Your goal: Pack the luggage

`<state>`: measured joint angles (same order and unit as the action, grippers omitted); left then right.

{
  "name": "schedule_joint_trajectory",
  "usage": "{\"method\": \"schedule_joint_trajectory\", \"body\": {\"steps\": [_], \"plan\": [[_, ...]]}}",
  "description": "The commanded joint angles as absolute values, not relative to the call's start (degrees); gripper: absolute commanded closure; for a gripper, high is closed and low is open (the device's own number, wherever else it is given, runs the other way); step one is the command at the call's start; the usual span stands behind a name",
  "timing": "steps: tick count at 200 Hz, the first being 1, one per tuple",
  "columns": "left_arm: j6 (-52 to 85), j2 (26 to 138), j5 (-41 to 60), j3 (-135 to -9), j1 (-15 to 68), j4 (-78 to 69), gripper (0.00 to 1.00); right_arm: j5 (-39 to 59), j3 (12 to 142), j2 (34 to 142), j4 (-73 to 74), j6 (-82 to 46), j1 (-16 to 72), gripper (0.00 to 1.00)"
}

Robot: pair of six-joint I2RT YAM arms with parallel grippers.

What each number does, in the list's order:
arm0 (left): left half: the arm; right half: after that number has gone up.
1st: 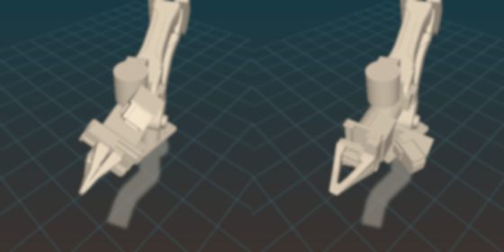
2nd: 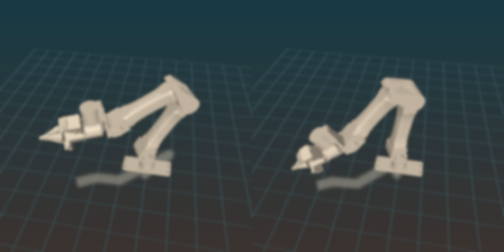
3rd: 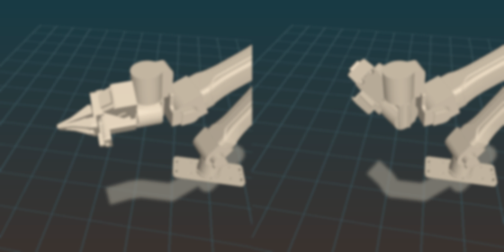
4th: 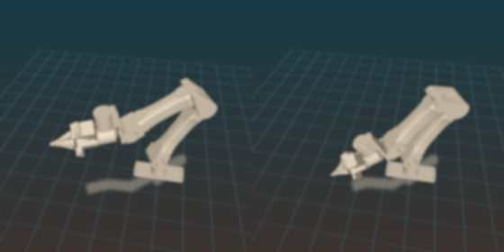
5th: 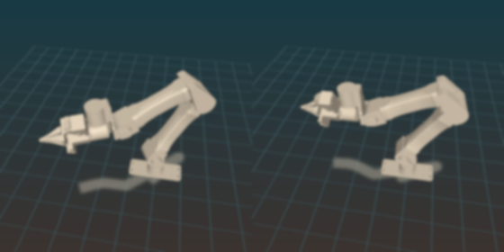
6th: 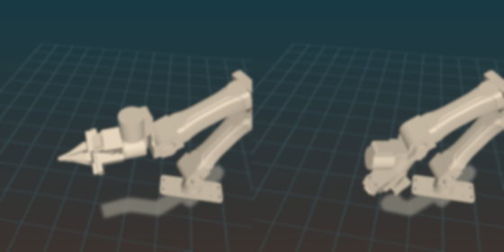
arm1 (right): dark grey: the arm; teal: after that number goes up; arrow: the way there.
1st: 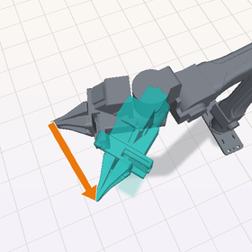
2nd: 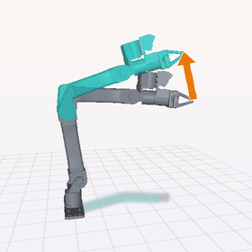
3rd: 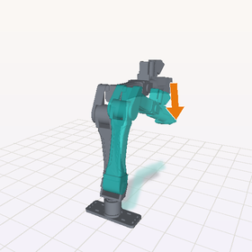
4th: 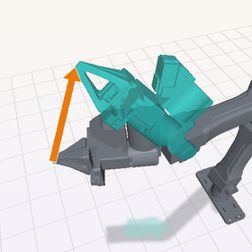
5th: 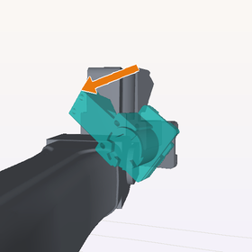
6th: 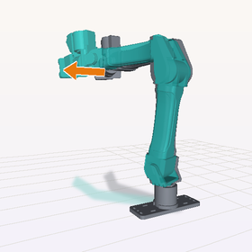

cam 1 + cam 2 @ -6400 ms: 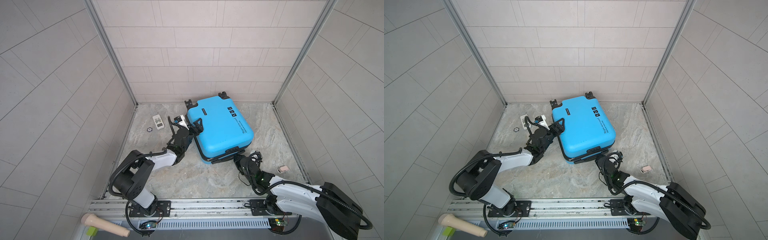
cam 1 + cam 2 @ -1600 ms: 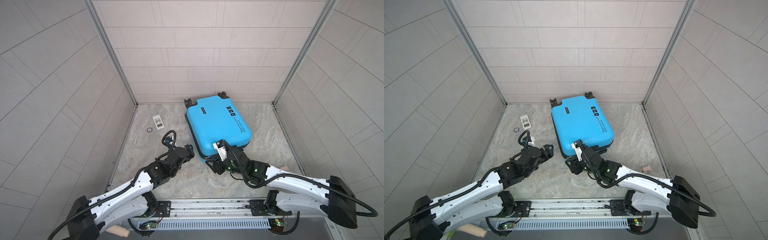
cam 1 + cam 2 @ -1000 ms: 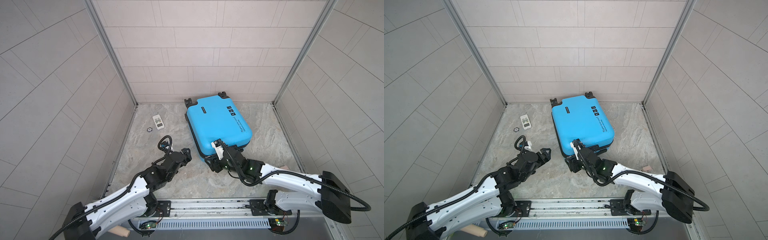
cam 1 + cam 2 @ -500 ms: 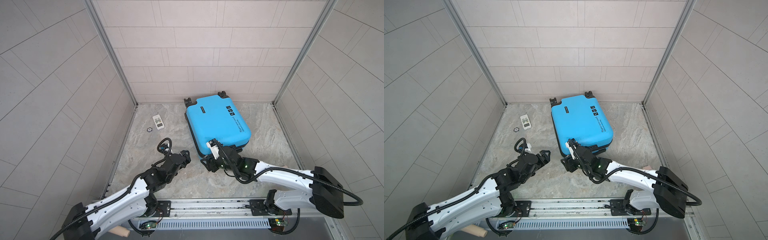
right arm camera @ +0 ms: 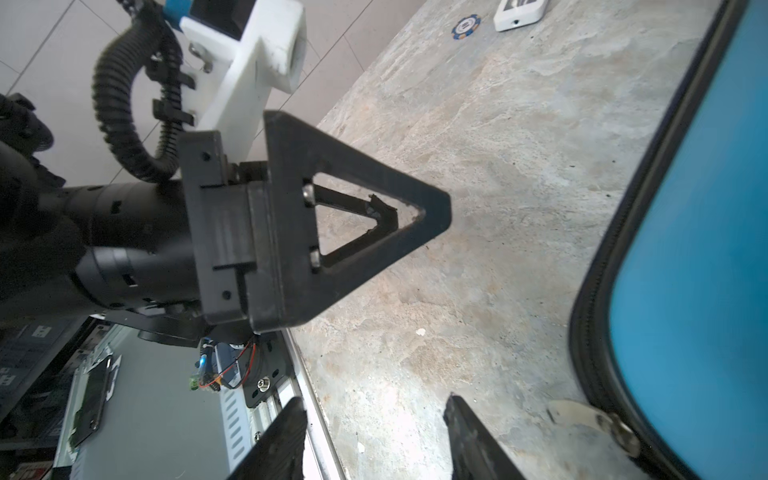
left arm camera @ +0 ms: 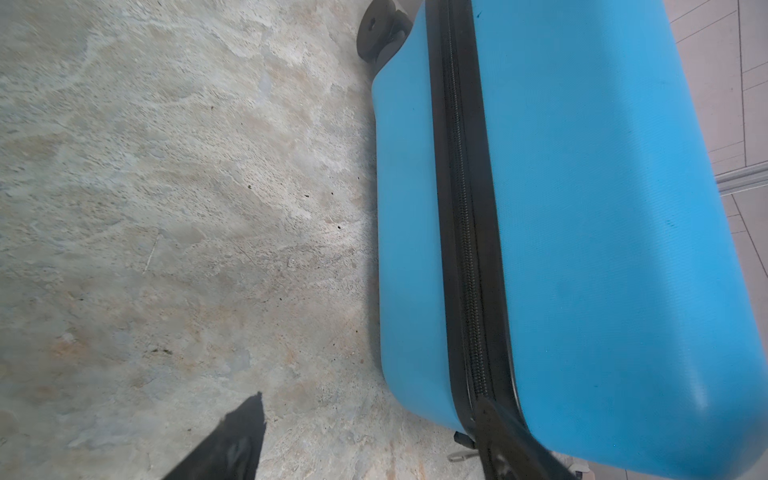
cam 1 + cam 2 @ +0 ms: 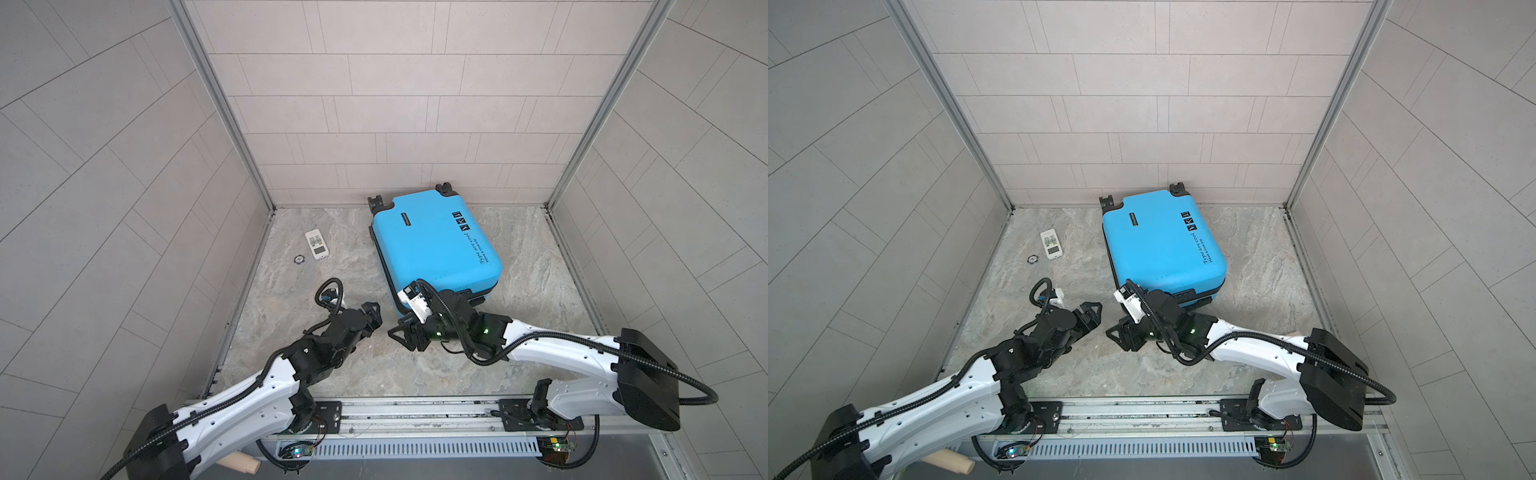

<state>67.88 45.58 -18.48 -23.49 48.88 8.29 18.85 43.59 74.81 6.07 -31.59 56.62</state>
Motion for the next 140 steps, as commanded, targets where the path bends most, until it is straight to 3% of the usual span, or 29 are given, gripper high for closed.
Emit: {"method": "schedule_joint_trajectory", "body": {"steps": [1, 63, 109, 140], "plan": [[65.1, 46.4, -15.9, -22.2, 48.6, 3.6, 0.16, 12.3, 43.9, 71.2, 1.3, -30.7, 56.5, 0.41], [49.4, 47.7, -11.6, -20.7, 50.0, -5.9, 0.20, 4.9, 43.1, 61.1, -11.6, -31.0, 48.0, 0.34], [35.8, 46.5, -14.0, -18.4, 54.5, -10.0, 0.21, 7.8, 41.6, 49.1, -21.6, -30.7, 30.0, 0.24], [26.3, 46.2, -20.8, -11.6, 60.3, -22.5, 0.24, 14.9, 42.3, 46.3, -27.7, -30.7, 14.3, 0.23]]}}
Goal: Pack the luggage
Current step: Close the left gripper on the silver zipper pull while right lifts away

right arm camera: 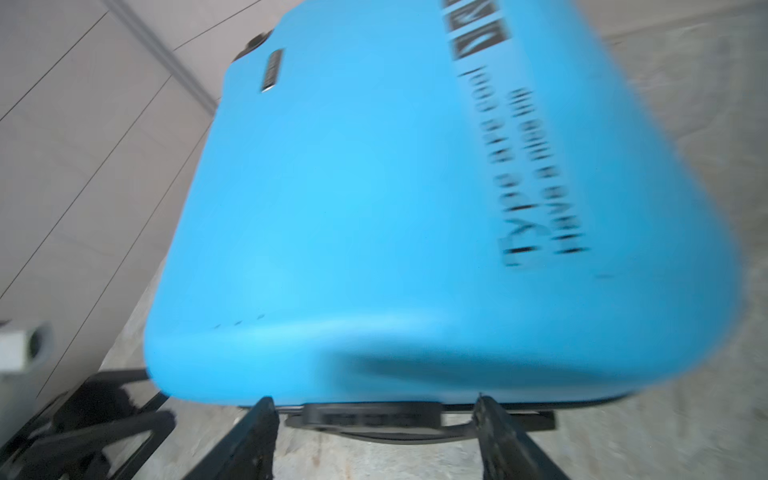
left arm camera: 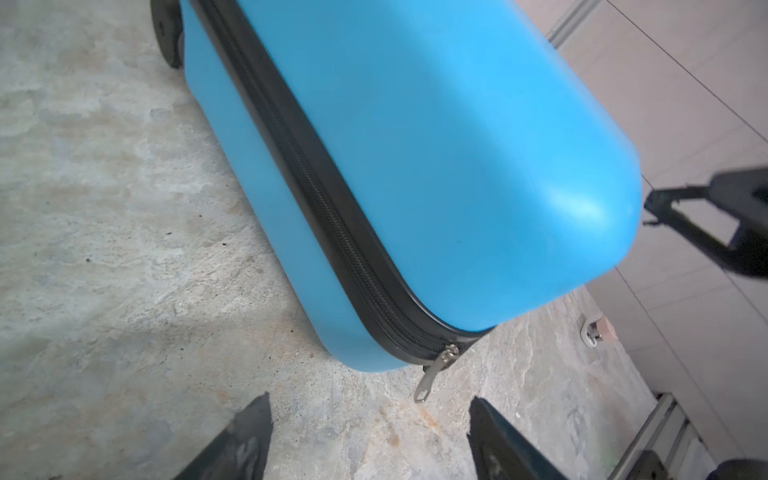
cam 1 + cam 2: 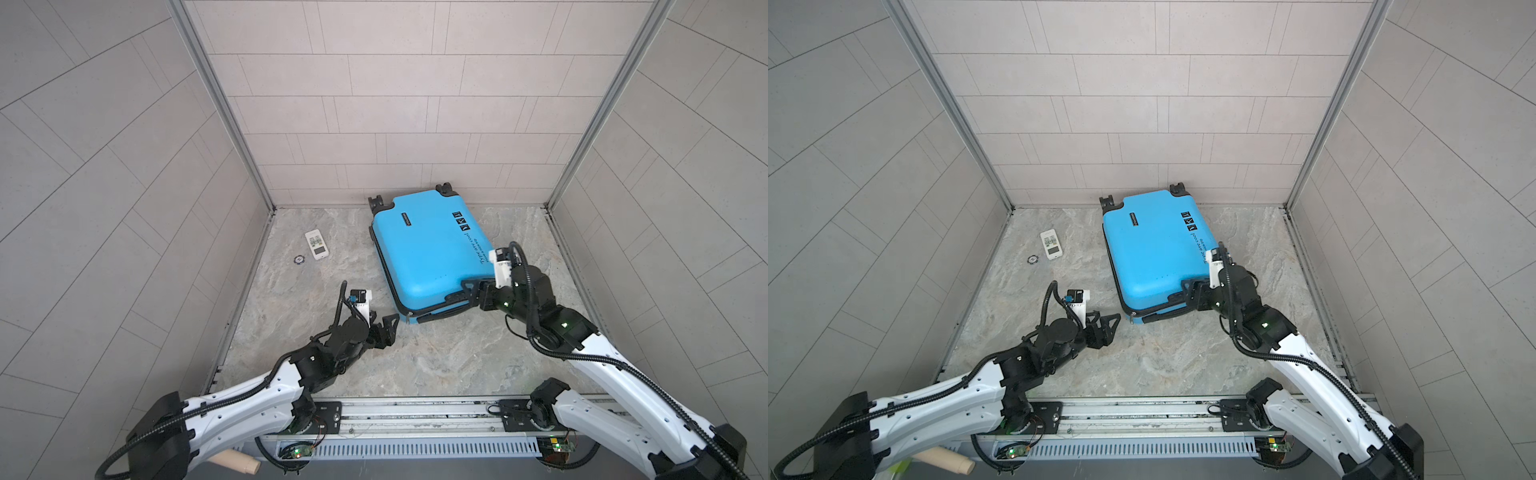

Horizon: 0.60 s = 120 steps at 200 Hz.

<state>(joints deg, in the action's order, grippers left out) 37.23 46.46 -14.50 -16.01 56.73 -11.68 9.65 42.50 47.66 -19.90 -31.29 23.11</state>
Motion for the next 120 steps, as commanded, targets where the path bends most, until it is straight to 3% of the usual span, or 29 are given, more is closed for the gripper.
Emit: {"method": "schedule_joint_trajectory", "body": {"steps": [1, 54, 120], "plan": [[26.0, 46.3, -20.9, -11.4, 60.5, -23.1, 0.24, 15.2, 42.4, 46.3, -27.7, -30.7, 13.8, 0.23], [14.4, 59.1, -21.7, -8.5, 64.3, -45.6, 0.26, 25.0, 40.9, 49.5, -26.4, -33.2, -3.7, 0.23], [10.1, 80.6, -28.9, -9.1, 64.4, -70.0, 0.36, 27.3, 39.4, 52.7, -25.4, -34.5, -6.1, 0.24]]}}
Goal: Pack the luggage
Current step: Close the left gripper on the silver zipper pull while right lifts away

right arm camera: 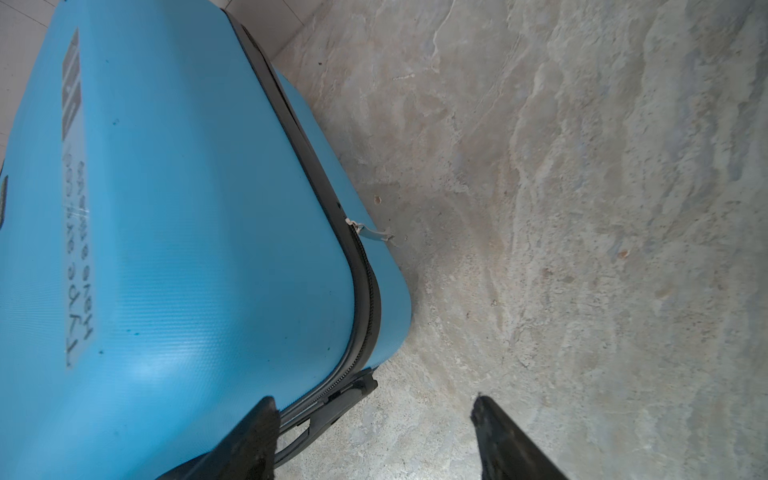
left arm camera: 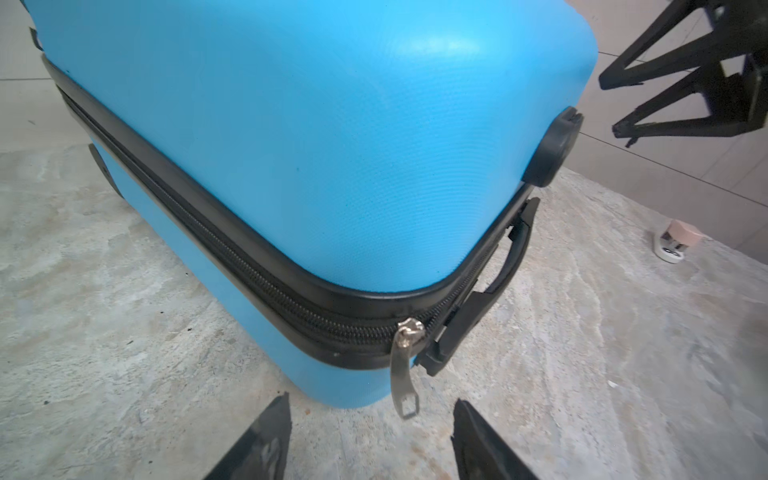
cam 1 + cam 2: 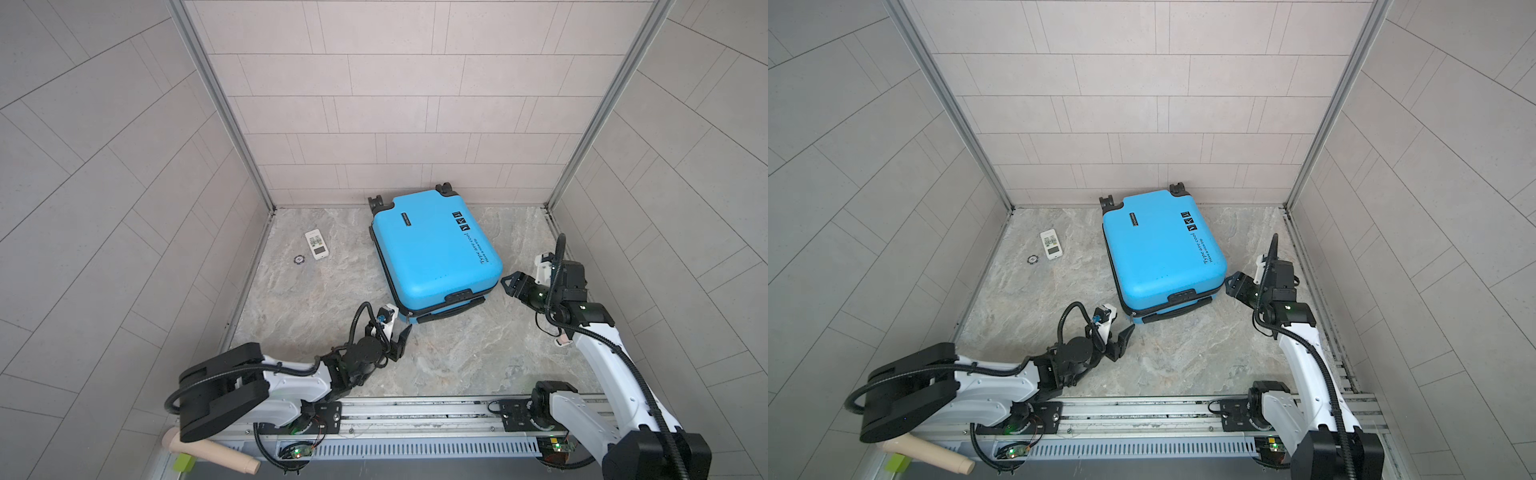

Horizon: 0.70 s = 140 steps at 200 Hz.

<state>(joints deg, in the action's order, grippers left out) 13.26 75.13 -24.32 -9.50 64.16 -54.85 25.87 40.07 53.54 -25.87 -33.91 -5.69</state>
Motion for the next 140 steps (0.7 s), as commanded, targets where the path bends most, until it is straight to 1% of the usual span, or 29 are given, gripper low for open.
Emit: {"method": "schedule_joint_trajectory", "body": {"steps": [1, 15, 41, 64, 80, 119, 140], "plan": [[9.9, 80.9, -28.9, -9.1, 64.5, -70.5, 0.36, 27.3, 39.4, 52.6, -25.3, -34.5, -6.1, 0.24], [10.1, 86.1, -28.8, -8.8, 64.5, -76.4, 0.37, 27.3, 39.2, 52.3, -25.2, -34.3, -6.2, 0.24], [11.9, 90.9, -28.5, -10.7, 64.5, -76.4, 0.38, 27.4, 39.4, 52.2, -25.2, -34.2, -6.3, 0.24], [13.4, 92.1, -30.0, -11.5, 64.5, -76.4, 0.40, 27.7, 39.3, 52.4, -25.2, -34.5, -6.3, 0.24], [13.8, 92.0, -30.3, -11.8, 64.4, -76.4, 0.43, 27.9, 39.0, 52.6, -25.1, -34.7, -6.3, 0.24], [14.4, 92.1, -26.1, -12.8, 64.5, -76.3, 0.49, 27.9, 37.6, 52.3, -24.4, -35.2, -6.3, 0.24], [15.7, 92.8, -25.8, -12.9, 64.5, -76.4, 0.53, 28.1, 37.2, 51.9, -24.2, -35.5, -6.4, 0.24]]}}
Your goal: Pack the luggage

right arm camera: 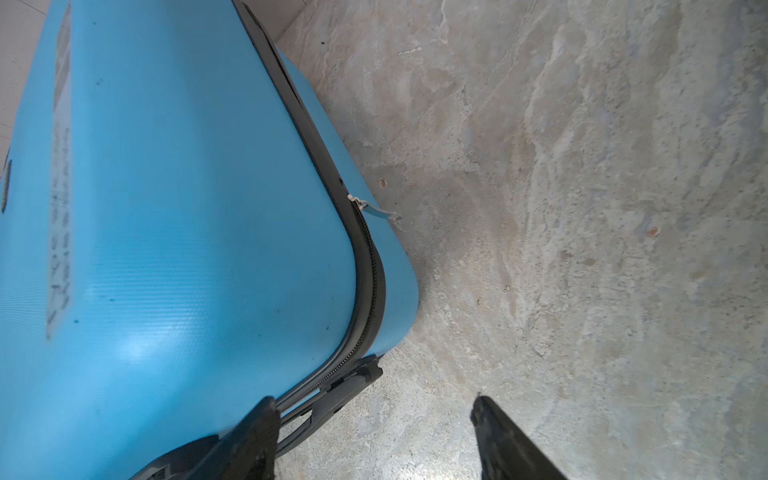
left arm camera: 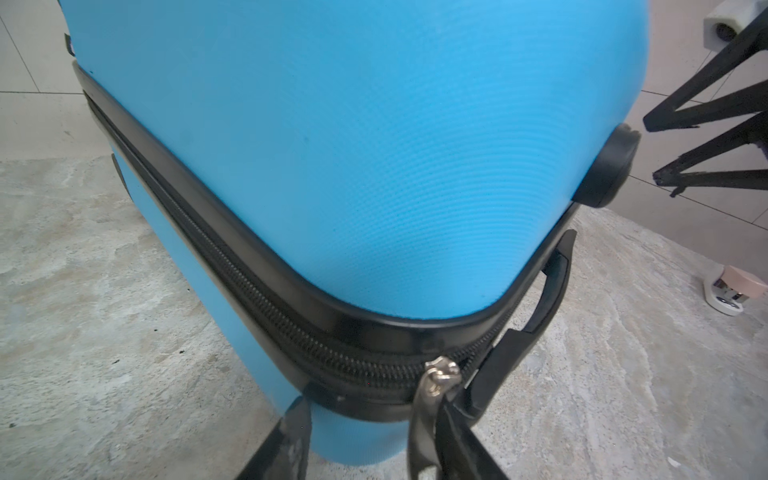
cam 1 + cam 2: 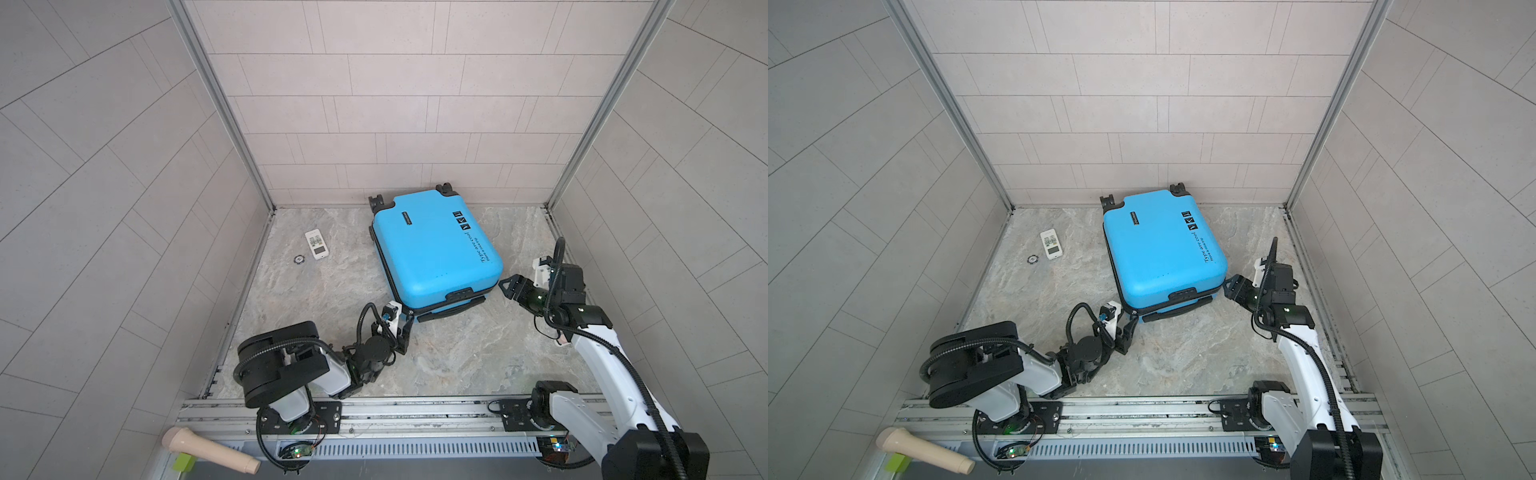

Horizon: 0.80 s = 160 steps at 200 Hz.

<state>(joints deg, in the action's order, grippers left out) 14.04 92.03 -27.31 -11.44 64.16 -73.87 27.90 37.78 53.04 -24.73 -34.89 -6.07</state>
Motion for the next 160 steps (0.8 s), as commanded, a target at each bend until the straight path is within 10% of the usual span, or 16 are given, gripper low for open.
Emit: {"method": "schedule_joint_trajectory", "body": {"steps": [1, 91, 160], "plan": [[15.9, 92.8, -25.8, -13.0, 64.4, -76.4, 0.53, 28.2, 37.2, 51.9, -24.2, -35.5, -6.3, 0.24], [16.3, 89.4, -23.2, -12.9, 64.4, -76.3, 0.93, 29.7, 34.3, 51.0, -24.2, -35.5, -6.3, 0.25], [15.6, 86.8, -21.3, -12.3, 64.4, -76.4, 1.00, 29.7, 37.6, 54.5, -23.8, -35.3, -6.5, 0.25]]}}
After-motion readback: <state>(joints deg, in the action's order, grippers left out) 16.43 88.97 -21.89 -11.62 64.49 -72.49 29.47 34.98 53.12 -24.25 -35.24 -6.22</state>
